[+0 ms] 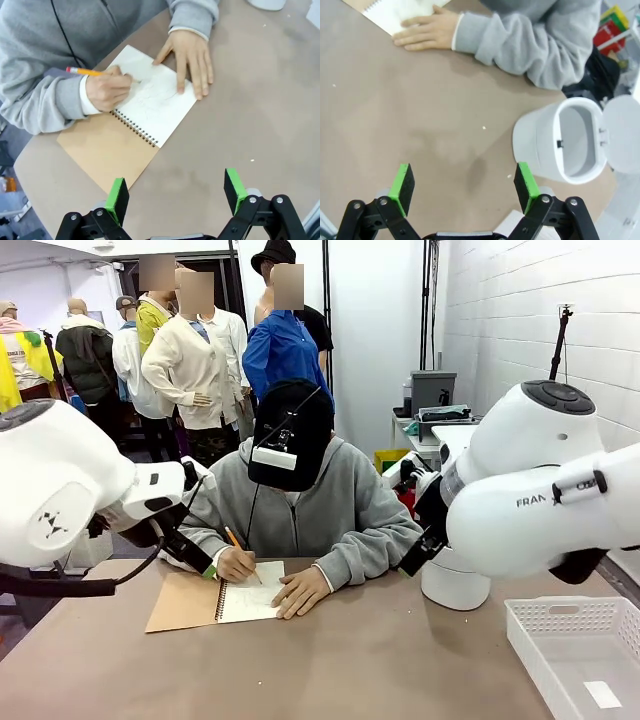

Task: Sort the paper based on its condition.
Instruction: If a person hands you a paper, place it in the Organizing basket , and if it's crumpled, put it in the Trash can.

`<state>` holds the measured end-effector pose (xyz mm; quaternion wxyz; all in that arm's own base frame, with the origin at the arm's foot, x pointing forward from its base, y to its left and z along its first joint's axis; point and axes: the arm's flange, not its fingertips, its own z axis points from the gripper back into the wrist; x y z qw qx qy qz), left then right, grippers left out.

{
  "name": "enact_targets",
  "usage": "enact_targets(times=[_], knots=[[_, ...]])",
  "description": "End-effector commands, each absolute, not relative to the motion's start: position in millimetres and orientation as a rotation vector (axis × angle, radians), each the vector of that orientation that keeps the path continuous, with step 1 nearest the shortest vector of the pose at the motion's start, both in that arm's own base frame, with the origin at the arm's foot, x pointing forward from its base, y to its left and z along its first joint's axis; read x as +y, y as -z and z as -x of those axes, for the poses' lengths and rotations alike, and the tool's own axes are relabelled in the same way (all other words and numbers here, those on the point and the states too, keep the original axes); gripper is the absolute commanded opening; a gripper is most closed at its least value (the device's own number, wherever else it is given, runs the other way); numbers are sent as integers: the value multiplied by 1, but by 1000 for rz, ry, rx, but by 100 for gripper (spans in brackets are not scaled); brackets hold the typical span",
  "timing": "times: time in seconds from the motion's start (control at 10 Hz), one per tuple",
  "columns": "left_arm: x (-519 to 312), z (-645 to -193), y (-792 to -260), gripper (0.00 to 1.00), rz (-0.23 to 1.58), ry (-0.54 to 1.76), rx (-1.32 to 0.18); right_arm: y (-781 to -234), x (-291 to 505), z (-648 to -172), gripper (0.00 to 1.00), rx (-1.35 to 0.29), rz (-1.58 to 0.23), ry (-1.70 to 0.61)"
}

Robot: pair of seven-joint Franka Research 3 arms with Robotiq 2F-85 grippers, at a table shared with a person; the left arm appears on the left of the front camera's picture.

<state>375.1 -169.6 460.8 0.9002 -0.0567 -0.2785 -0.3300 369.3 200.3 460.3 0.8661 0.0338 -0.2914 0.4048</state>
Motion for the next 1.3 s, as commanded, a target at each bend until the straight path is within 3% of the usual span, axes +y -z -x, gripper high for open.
enact_targets(times=[0.0, 0.8, 1.2], knots=[[-148, -365, -493, 100, 186, 726, -601, -482, 201, -370, 100, -623, -141, -916], [-95, -346, -591, 100, 152, 761, -753, -610, 220, -366, 100, -619, -187, -975], [-96, -329, -599, 100, 129, 770, -777, -614, 212, -365, 100, -697, -135, -974]])
